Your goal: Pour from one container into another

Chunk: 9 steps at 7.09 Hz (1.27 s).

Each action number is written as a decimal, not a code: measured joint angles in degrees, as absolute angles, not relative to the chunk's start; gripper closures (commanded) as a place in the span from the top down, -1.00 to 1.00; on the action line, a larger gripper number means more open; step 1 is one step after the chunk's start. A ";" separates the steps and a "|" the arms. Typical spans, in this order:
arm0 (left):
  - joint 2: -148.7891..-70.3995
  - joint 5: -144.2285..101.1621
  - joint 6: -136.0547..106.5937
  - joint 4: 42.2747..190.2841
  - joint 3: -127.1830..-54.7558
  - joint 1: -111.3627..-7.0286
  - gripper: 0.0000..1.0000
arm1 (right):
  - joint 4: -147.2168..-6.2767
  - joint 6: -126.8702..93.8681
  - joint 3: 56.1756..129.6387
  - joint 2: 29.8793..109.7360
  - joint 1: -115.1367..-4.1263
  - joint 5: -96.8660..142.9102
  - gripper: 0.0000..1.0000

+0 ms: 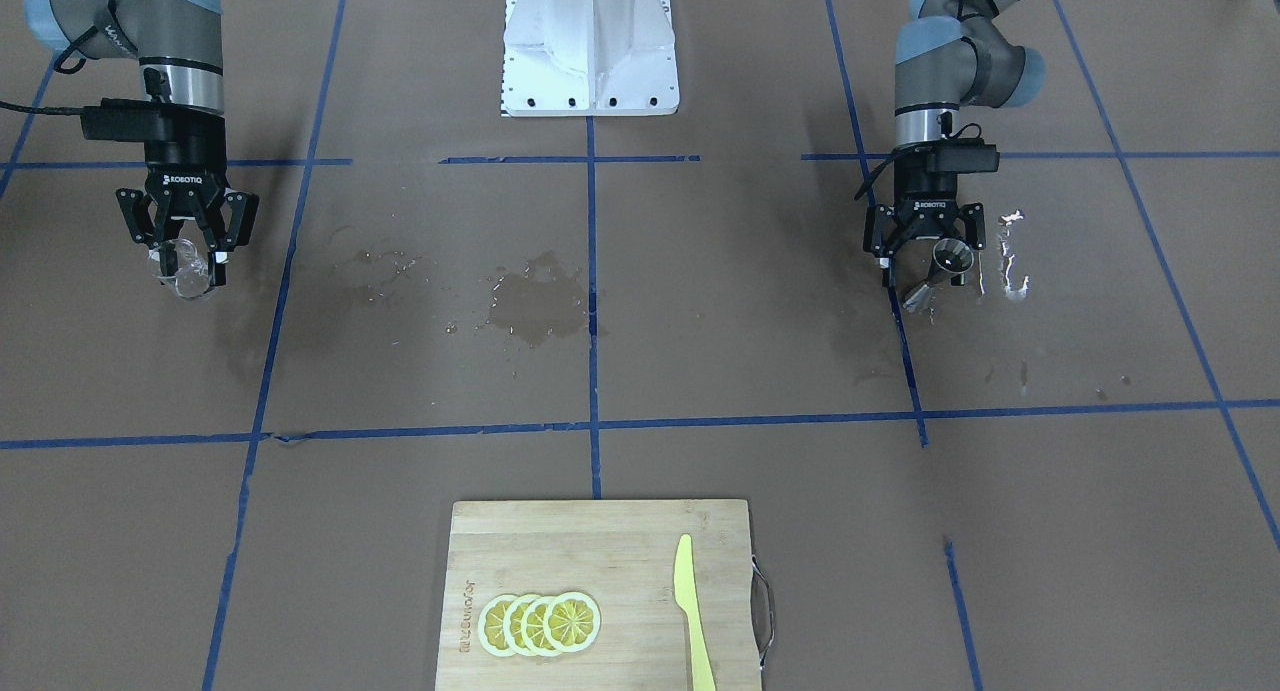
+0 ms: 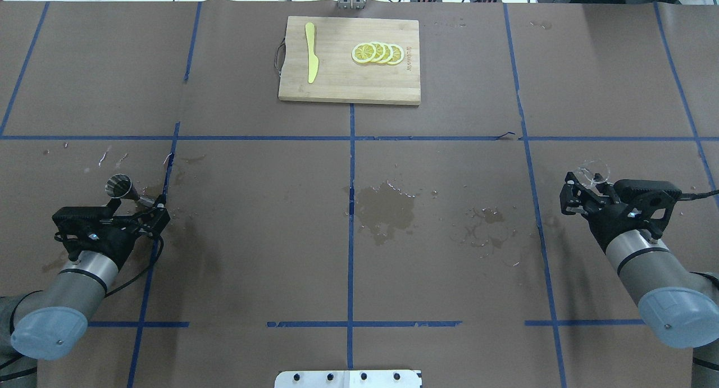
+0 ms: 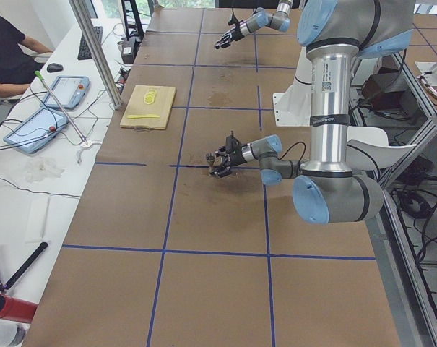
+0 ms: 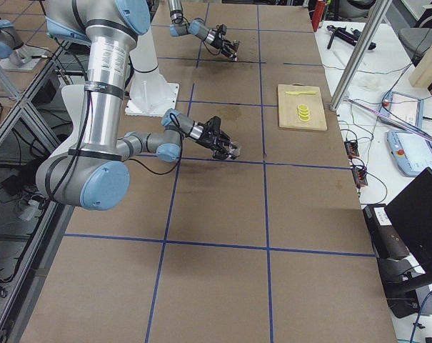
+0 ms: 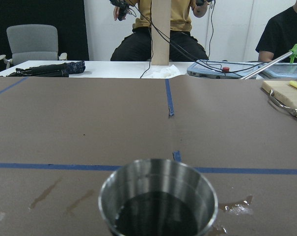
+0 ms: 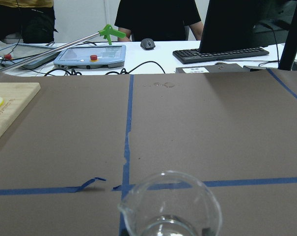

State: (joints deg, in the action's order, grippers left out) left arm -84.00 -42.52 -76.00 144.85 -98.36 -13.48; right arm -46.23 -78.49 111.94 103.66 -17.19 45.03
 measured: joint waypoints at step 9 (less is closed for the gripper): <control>-74.07 -65.31 -67.99 141.29 -113.53 -14.19 1.00 | -45.87 -79.57 106.97 103.11 -12.94 39.69 -1.00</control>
